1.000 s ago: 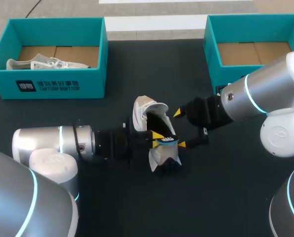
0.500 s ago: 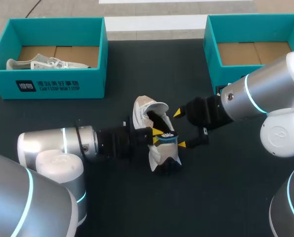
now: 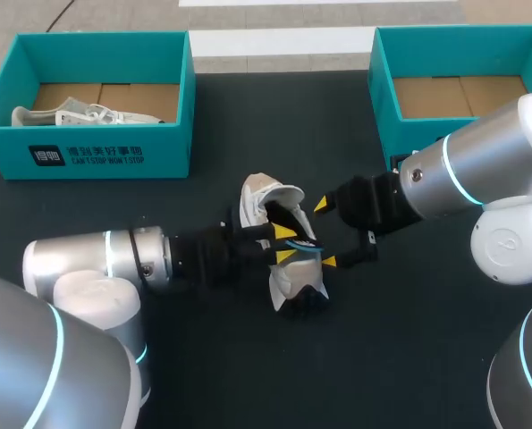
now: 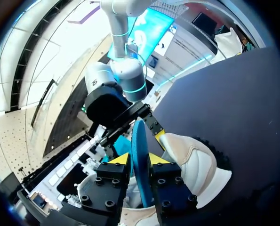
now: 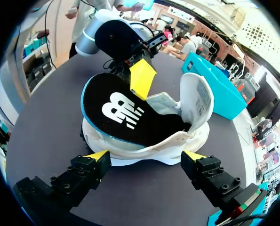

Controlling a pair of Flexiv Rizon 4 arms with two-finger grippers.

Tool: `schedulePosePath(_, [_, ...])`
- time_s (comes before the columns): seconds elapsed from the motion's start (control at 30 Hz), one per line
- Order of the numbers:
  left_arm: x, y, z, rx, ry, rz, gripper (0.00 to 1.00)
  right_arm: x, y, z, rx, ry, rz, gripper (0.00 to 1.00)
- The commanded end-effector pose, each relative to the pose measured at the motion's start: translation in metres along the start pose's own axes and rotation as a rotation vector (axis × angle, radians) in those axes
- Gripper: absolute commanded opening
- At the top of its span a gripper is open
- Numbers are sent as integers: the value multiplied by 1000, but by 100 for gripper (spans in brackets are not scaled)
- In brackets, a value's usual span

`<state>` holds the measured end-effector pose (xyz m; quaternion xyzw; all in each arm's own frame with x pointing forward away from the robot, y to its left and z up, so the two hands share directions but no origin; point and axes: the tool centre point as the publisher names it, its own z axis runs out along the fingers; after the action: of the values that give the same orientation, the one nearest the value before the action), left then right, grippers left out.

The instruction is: Take the shoe out of the shoebox, open the shoe tongue, remove and reinsert the insole, then place the shoe into the shoebox

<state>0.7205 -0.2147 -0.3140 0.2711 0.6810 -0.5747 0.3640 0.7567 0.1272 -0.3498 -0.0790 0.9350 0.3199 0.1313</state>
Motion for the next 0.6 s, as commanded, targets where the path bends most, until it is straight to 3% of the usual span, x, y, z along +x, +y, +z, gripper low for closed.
schedulePosePath(0.03, [5,-4,-2,6,7,-3,20,1,1,1,4,-3,1,100])
schedulePosePath(0.13, [8,-6,1,17,19,-9,11,1,1,1,4,-3,1,100])
schedulePosePath(0.17, [10,-5,2,22,28,-18,0,1,1,1,4,-3,1,100])
schedulePosePath(0.6, [10,24,-2,-12,89,-22,0,1,1,1,4,-3,1,100])
